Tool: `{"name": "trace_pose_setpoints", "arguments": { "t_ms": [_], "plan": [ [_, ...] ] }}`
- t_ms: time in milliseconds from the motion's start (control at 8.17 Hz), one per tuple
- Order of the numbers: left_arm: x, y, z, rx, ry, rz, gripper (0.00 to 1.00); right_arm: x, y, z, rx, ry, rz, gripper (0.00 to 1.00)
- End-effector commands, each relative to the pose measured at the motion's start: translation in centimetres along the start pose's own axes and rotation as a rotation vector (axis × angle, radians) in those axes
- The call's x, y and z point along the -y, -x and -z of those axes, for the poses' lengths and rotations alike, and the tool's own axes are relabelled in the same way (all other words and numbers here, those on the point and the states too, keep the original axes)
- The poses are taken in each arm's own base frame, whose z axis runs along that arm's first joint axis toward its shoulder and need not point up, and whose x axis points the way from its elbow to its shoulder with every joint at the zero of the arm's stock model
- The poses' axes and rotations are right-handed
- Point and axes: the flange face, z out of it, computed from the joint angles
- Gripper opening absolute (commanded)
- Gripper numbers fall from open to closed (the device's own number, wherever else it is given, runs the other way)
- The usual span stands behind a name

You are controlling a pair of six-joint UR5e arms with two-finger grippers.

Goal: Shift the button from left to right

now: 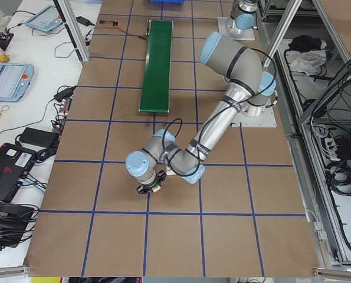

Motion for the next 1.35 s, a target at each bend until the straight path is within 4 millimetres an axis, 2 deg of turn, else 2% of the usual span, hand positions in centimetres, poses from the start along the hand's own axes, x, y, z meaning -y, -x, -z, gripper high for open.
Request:
{"name": "trace_pose_setpoints", "arguments": {
  "t_ms": [0,122,245,367,490,612,735,857,980,1102,1224],
  "plan": [
    [0.7,-1.0,5.6,0.072,0.015,0.003,0.0,0.0,0.0,0.0,0.003,-0.001,0.0,1.0],
    [1.8,-2.2,9.9,0.129,0.03,-0.008,0.0,0.0,0.0,0.0,0.003,-0.001,0.0,1.0],
    [3.5,-4.3,14.9,0.171,0.037,-0.016,0.0,0.0,0.0,0.0,0.003,-0.001,0.0,1.0],
    [5.6,-7.1,18.8,0.167,-0.008,0.03,0.0,0.1,0.0,0.0,0.005,-0.001,0.0,1.0],
    [7.7,-10.4,22.4,0.143,-0.037,0.164,0.0,0.1,0.0,0.0,0.005,-0.001,0.0,1.0],
    [11.6,-13.0,25.5,0.17,-0.067,0.264,0.0,0.1,0.0,0.1,0.005,-0.001,0.0,1.0],
    [16.9,-15.3,27.6,0.194,-0.087,0.331,0.0,0.1,0.0,0.0,0.005,-0.001,0.0,1.0],
    [22.9,-17.5,27.8,0.189,-0.106,0.402,0.0,0.1,0.0,0.0,0.003,-0.001,0.0,1.0],
    [28.5,-19.6,26.6,0.142,-0.151,0.454,0.0,0.1,0.0,0.0,0.005,-0.001,0.0,1.0],
    [32.9,-21.4,24.1,0.081,-0.162,0.563,0.0,0.1,0.0,0.0,0.005,0.001,0.0,1.0],
    [36.2,-22.9,21.3,0.037,-0.144,0.683,0.0,0.3,0.1,0.0,0.011,-0.011,0.0,1.0]
  ]
}}
